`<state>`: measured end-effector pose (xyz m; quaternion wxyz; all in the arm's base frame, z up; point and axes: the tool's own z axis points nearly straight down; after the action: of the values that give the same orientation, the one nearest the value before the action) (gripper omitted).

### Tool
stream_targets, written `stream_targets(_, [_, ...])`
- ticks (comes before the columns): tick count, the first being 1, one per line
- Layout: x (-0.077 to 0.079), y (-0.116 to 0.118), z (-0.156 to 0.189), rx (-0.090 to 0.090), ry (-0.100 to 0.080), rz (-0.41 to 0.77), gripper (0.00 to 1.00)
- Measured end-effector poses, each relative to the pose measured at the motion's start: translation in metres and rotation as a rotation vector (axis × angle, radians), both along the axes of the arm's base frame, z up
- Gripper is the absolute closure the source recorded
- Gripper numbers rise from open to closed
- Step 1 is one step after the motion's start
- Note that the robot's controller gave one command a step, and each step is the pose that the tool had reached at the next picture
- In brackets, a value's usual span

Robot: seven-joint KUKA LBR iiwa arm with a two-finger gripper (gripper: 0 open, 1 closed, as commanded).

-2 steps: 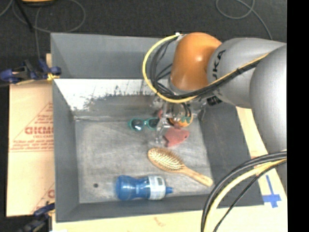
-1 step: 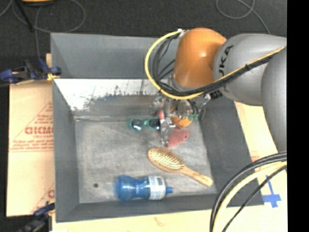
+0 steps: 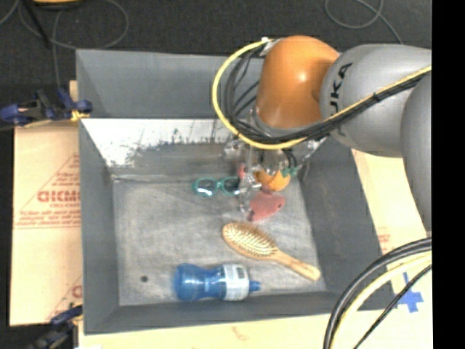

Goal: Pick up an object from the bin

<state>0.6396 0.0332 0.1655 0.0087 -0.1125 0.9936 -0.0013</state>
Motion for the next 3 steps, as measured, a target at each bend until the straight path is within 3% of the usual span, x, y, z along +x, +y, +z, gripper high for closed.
stream_targets(1, [0.002, 0.009, -0.071, 0.004, 0.009, -0.127, 0.0])
stream_targets(2, [0.005, 0.002, -0.088, 0.005, -0.001, -0.036, 0.0])
stream_targets(3, [0.01, 0.022, -0.087, 0.005, -0.004, -0.186, 1.0])
